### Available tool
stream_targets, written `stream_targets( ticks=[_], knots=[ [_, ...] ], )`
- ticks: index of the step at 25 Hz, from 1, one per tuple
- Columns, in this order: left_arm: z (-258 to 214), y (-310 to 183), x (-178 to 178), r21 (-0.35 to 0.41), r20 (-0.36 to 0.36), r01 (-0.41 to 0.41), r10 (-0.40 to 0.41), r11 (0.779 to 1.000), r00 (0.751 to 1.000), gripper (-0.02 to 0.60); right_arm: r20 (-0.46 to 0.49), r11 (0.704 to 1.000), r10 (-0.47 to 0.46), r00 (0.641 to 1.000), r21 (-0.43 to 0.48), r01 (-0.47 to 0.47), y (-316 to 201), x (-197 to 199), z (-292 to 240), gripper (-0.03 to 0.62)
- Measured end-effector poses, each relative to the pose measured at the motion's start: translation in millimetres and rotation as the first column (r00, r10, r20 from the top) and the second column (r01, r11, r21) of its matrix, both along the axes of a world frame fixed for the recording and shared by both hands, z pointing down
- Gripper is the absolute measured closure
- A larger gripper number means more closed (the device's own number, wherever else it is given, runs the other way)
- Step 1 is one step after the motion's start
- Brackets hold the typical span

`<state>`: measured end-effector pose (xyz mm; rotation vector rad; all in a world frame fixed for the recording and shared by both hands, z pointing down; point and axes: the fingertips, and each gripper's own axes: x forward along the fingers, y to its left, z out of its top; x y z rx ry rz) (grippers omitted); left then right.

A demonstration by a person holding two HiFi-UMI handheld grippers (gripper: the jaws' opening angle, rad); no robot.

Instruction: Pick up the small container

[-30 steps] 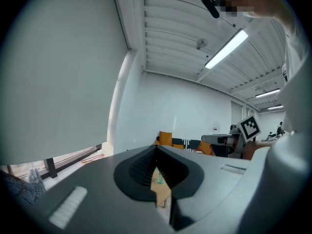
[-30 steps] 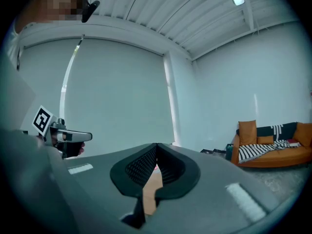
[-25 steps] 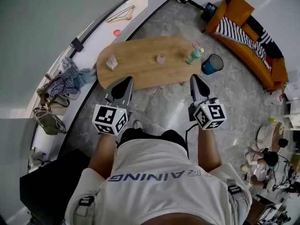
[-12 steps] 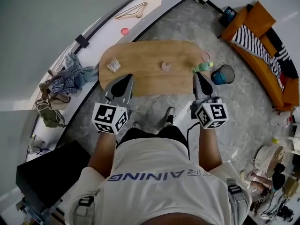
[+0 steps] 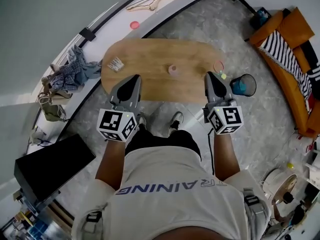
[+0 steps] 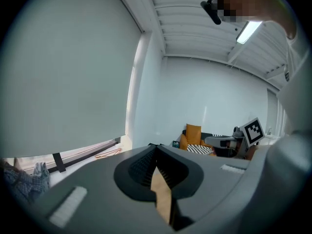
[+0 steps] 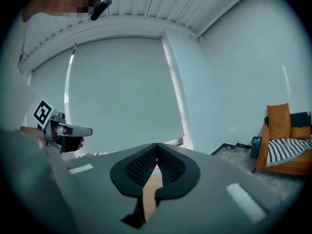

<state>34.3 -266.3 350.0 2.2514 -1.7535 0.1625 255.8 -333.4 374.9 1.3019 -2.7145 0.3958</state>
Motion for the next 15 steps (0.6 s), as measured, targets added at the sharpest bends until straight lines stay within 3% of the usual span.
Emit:
stream_targets(
  ticks=[10, 12, 14, 15],
  knots=[
    [16.4, -24.7, -14.4, -0.011, -0.003, -0.060, 0.060, 0.998, 0.998, 0.580, -0.042, 0.999, 0.007, 0.999, -0.045, -0.008, -1.6, -24.0, 16.6, 0.549],
    [16.2, -26.2, -18.2, -0.014, -0.003, -0.081, 0.081, 0.997, 0.997, 0.580, -0.044, 0.999, 0.011, 0.999, -0.033, -0.012, -1.1, -31.0, 12.3, 0.474],
    [16.5, -26.2, -23.9, -0.017, -0.008, -0.092, 0.092, 0.996, 0.996, 0.580, -0.077, 1.000, -0.001, 0.997, -0.017, 0.000, 1.4, -40.6, 9.9, 0.317],
    [16.7, -25.9, -26.8, -0.019, -0.012, -0.096, 0.095, 0.995, 0.995, 0.580, -0.100, 1.000, -0.008, 0.995, -0.010, 0.007, 2.7, -45.2, 9.6, 0.269]
  ],
)
